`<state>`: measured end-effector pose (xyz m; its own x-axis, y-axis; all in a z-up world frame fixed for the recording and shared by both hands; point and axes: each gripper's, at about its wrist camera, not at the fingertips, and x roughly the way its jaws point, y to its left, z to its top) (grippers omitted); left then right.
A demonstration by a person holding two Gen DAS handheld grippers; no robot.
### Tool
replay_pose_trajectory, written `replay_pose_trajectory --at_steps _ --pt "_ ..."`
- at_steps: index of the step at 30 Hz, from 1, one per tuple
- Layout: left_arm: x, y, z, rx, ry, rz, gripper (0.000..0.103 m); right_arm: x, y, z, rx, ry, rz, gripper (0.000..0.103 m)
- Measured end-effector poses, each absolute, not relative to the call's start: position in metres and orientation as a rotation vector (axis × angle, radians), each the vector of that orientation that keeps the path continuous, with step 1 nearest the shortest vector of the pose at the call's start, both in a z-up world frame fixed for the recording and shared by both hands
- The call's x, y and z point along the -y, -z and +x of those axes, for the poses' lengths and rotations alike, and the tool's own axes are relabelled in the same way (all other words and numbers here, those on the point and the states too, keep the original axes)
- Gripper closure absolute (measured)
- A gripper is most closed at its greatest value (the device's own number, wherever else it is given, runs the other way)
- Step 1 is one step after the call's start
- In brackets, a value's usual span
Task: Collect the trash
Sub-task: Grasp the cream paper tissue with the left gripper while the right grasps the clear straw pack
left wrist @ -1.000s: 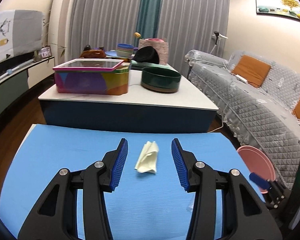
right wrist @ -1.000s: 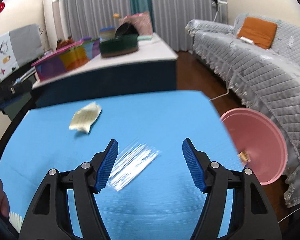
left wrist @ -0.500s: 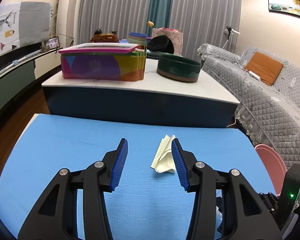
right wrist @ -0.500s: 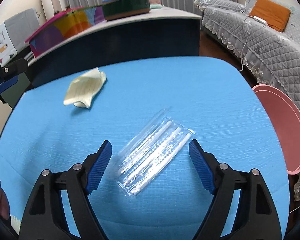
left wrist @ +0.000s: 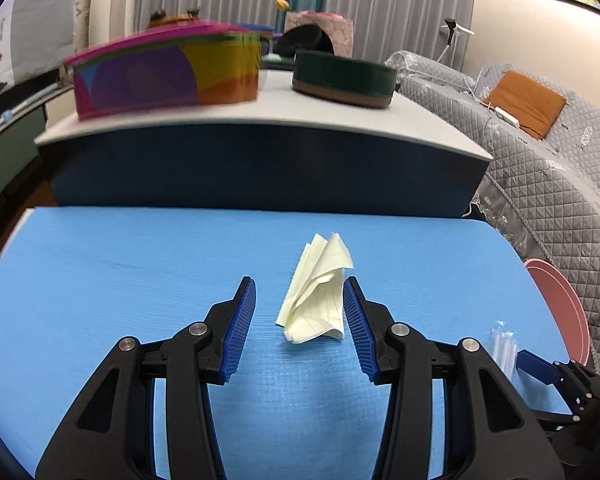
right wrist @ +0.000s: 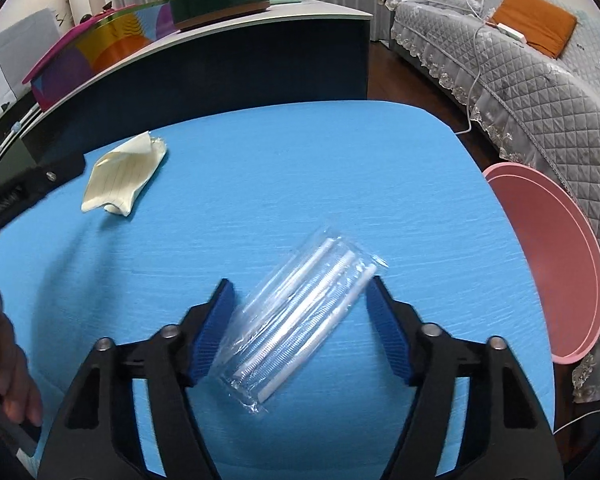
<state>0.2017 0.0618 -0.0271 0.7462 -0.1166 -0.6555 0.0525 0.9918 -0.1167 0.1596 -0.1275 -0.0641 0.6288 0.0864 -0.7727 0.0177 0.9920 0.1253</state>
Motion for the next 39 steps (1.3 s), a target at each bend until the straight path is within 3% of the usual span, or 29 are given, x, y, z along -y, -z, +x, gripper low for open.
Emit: replay_pose_trajectory --at_steps 6,9,12,15,18,26,32,35,39 --pt "-0.064 0.043 0.213 -0.782 0.095 -0.143 0.058 0.132 0.062 0.168 -0.878 -0.102 0.124 0.070" --pt "-0.062 0.045 0.213 -0.792 0.095 -0.132 0.065 0.131 0.063 0.173 -0.875 -0.188 0.151 0.074" --pt "-0.060 0.044 0.212 -0.802 0.113 -0.137 0.077 0.131 0.062 0.178 -0.870 -0.227 0.161 0.069" --pt "-0.058 0.043 0.211 -0.800 0.117 -0.131 0.077 0.134 0.060 0.177 -0.866 -0.202 0.182 0.050" --pt "-0.060 0.044 0.212 -0.800 0.106 -0.131 0.077 0.133 0.057 0.174 -0.856 -0.192 0.174 0.041" --pt "-0.058 0.045 0.215 -0.802 0.094 -0.118 0.076 0.129 0.064 0.168 -0.885 -0.099 0.083 0.040" --pt "-0.057 0.045 0.215 -0.800 0.094 -0.115 0.076 0.132 0.064 0.165 -0.877 -0.093 0.066 0.066" --pt "-0.057 0.044 0.216 -0.798 0.096 -0.111 0.076 0.132 0.063 0.165 -0.877 -0.110 0.067 0.088" --pt "-0.055 0.044 0.217 -0.799 0.104 -0.108 0.076 0.130 0.061 0.164 -0.868 -0.128 0.057 0.095"
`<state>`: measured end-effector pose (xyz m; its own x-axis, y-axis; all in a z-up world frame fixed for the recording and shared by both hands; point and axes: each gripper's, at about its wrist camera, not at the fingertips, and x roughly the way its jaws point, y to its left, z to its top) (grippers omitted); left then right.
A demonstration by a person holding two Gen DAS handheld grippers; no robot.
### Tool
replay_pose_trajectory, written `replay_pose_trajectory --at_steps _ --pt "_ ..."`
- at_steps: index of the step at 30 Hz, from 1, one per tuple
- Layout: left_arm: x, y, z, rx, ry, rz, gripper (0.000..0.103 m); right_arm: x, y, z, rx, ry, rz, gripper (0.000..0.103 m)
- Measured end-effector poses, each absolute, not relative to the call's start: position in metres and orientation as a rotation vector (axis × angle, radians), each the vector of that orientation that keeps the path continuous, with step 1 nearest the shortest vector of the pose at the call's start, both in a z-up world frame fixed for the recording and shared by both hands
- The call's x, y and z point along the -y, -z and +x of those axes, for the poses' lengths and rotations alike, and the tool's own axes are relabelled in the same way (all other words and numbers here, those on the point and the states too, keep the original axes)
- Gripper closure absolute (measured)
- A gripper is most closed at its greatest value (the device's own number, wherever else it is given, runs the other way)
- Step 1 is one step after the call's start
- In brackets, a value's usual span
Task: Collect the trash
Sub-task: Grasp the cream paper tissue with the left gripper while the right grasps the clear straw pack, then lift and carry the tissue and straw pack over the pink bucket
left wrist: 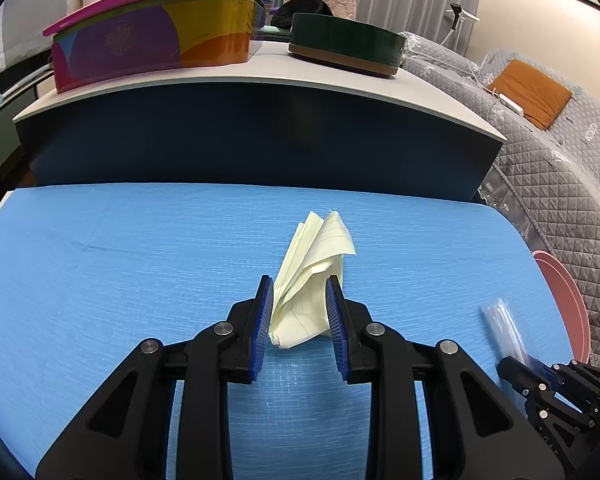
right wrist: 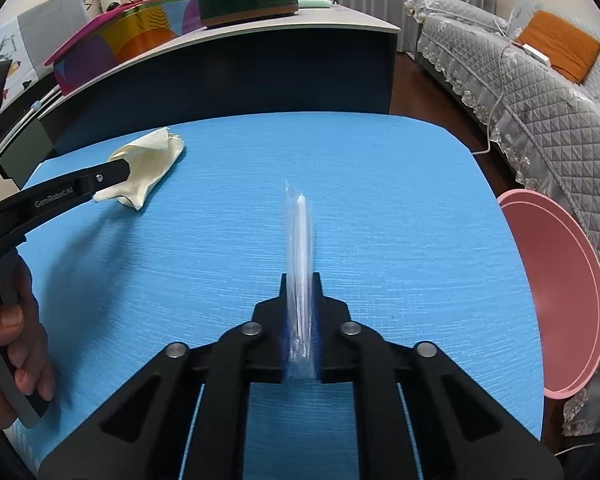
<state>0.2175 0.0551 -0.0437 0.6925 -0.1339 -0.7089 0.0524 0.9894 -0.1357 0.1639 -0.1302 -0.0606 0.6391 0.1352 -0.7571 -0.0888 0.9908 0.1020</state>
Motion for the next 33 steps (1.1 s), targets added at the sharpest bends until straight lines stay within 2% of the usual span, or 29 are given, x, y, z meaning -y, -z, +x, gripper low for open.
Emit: replay_pose_trajectory --at_steps 5,7,12,33 --pt "-0.054 0.043 0.218 -0.798 0.112 -0.104 0.079 0.131 0.054 0.162 -0.842 -0.133 0.056 0.096" --pt "-0.053 0.042 0.217 -0.798 0.112 -0.099 0.092 0.132 0.051 0.162 -0.832 -0.132 0.055 0.096" --pt "-0.050 0.037 0.215 -0.784 0.106 -0.081 0.101 0.134 0.042 0.158 -0.802 -0.130 0.046 0.096" --pt "-0.009 -0.022 0.155 -0.648 0.179 -0.032 0.102 0.183 -0.013 0.113 -0.644 -0.057 0.042 0.096"
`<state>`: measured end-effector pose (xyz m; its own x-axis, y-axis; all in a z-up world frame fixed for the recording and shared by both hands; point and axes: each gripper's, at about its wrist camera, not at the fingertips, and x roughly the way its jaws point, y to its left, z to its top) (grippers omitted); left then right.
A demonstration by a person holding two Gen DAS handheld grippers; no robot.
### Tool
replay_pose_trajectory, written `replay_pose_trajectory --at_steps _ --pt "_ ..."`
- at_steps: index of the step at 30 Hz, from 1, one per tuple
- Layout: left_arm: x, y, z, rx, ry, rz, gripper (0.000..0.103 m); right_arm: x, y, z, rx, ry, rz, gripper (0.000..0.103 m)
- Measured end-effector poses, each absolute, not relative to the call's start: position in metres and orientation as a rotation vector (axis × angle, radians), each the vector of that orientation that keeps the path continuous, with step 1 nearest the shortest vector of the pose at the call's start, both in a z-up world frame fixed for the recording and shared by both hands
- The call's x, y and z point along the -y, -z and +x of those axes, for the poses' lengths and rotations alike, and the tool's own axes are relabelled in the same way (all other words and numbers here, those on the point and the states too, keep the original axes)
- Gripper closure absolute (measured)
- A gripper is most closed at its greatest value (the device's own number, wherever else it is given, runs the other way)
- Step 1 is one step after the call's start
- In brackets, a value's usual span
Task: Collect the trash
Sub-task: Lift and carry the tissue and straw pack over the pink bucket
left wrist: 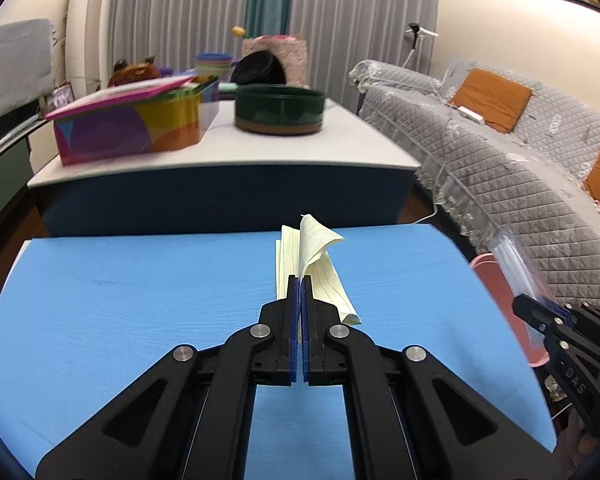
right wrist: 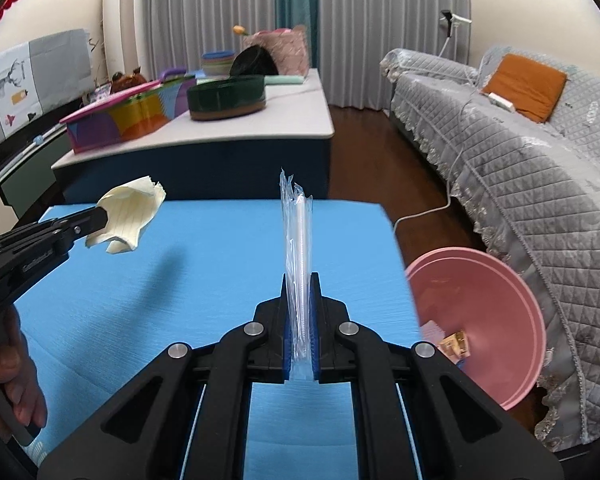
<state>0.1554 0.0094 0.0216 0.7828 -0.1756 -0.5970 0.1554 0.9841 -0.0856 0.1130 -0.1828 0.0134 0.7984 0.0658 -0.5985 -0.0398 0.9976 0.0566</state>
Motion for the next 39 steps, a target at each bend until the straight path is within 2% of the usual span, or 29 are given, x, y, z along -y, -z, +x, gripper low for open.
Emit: replay_pose_trajectory --at_steps 17,39 --pt "0.065 -0.045 0.115 -0.611 0.284 -0.004 0.102 0.250 -0.047 0.082 -0.565 0.042 0.111 0.096" --pt "0.181 -0.050 0.132 -0.620 0.440 0.057 0.102 0.362 -0.061 0.096 -0.566 0.207 0.147 0.096"
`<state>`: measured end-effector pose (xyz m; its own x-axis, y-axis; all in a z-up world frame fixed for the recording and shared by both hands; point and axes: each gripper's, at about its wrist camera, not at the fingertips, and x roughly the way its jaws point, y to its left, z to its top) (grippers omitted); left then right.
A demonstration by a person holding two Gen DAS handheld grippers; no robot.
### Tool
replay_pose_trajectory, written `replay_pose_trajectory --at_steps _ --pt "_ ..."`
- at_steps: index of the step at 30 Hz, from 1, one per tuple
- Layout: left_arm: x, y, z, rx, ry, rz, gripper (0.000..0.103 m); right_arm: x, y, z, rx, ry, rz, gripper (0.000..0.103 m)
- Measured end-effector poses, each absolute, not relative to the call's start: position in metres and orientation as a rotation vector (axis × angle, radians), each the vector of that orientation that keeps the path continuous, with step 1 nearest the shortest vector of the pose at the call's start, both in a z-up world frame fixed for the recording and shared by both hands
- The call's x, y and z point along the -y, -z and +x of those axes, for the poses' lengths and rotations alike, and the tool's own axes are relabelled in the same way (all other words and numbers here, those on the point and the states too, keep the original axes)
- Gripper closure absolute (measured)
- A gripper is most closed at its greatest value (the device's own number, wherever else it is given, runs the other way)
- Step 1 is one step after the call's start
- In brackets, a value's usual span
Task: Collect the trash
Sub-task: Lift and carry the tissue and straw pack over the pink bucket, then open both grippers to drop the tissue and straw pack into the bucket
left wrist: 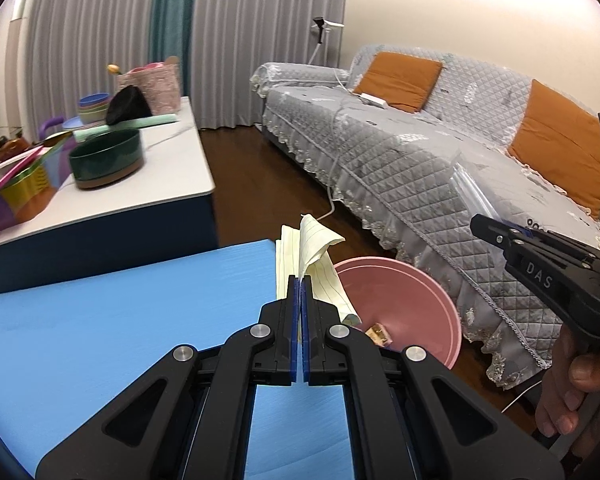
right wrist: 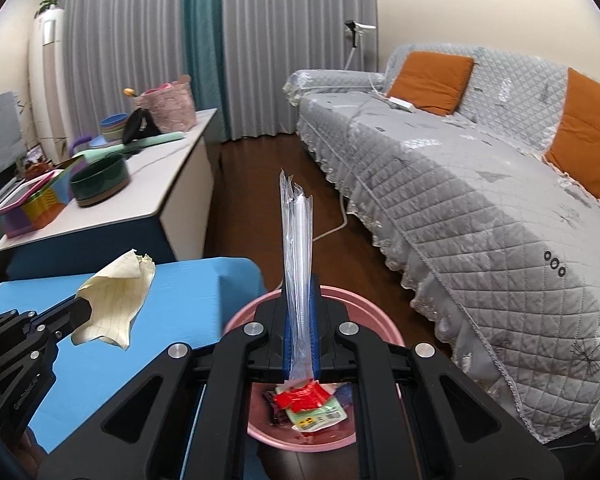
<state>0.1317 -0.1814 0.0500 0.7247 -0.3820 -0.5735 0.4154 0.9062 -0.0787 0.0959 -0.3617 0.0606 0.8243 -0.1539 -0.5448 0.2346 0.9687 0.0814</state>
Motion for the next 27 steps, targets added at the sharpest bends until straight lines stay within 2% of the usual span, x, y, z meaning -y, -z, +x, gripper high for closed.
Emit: replay_pose_trajectory --at_steps 15,18,19,20,21,22,27 --pt "0.243 -0.033 0.154 -0.649 0.520 0.076 0.102 0.386 -0.037 0.111 -0.613 0.235 0.154 0.096" --pt "0.250 -0.026 0.162 -0.686 0.537 0.069 0.101 0.386 -0.034 0.114 -0.629 0.250 0.143 0.086" --pt "0.251 -0.024 0.164 -0.702 0.536 0.063 0.099 0.386 -0.033 0.115 -0.635 0.256 0.139 0.069" --pt "0.252 -0.021 0.167 -0.716 0.540 0.054 0.096 0.386 -0.032 0.115 -0.634 0.259 0.139 0.060" --pt "0.252 -0.020 0.167 -0.722 0.540 0.047 0.086 0.386 -0.032 0.114 -0.632 0.263 0.140 0.050" --pt "0.250 -0.018 0.167 -0.721 0.538 0.042 0.079 0.386 -0.032 0.114 -0.631 0.264 0.141 0.049" --pt "0.246 -0.015 0.165 -0.721 0.533 0.037 0.079 0.385 -0.033 0.113 -0.634 0.270 0.139 0.048"
